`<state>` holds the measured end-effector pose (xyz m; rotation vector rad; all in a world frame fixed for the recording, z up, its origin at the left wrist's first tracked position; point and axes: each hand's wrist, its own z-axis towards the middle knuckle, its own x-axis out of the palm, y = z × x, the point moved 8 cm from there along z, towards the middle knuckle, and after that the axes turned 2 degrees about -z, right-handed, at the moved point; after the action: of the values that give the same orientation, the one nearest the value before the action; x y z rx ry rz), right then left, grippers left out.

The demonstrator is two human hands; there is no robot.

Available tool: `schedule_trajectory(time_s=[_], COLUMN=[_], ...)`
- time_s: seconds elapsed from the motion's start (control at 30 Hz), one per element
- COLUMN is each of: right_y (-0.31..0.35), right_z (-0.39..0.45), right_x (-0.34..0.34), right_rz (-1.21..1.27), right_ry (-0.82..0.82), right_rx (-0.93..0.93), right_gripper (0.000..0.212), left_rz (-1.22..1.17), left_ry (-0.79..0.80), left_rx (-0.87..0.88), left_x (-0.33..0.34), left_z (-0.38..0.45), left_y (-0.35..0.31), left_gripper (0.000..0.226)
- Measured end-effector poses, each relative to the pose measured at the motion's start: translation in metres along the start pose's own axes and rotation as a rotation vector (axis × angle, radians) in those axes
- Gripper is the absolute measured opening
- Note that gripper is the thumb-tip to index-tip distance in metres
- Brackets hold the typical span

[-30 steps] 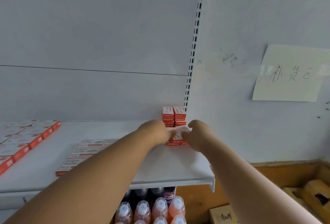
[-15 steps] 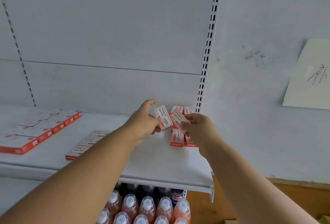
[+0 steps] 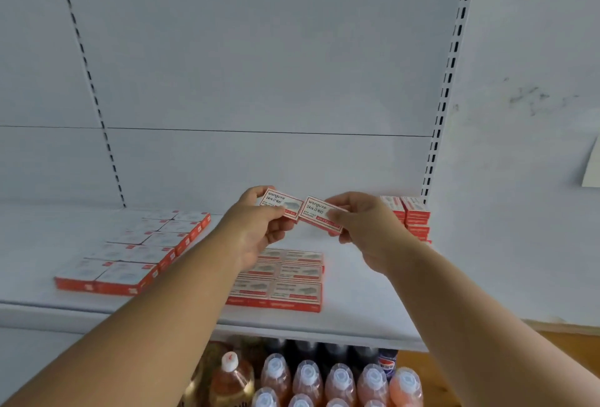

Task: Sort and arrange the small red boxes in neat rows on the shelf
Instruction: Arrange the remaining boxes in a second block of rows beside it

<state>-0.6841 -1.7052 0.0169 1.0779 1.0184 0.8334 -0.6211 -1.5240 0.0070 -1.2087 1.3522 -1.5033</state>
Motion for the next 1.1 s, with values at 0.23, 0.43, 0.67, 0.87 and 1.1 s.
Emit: schedule_trajectory(time_s=[0.23,0.43,0.67,0.87,1.1], right_y=[0.003,-0.015,-0.019,-0.014,-0.015], right_z=[0.009,0.015,0.018,0.014,0.017], right_x=[0.029,0.029,0.043,0.046,0.049], right_rz=[-0.195,-0.555,-1.018,-0.982,-0.941], right_ry=[-0.158,-0.217,-0.076,-0.113,-0.116], right_rx=[0.058,0.184,0.247,0.208,0.185], right_gripper=[0.002,0.005,0.031,0.025,0.018], left_rz=[0.369,0.665,1.104,1.233,1.25], left_ry=[-0.036,-0.023,0.024,0.083,0.104], left_rx=[-0.032,-0.025,0.021,0.128,0.171], left_x=[-0.06,-0.065,-0.049,-0.039,-0.039], left_z=[0.022,0.046,0.056,0.057,0.057], left_y=[-0.004,0.012,0.02,0.016,0.016], left_gripper=[0.013,0.006,0.025,0.02,0.015])
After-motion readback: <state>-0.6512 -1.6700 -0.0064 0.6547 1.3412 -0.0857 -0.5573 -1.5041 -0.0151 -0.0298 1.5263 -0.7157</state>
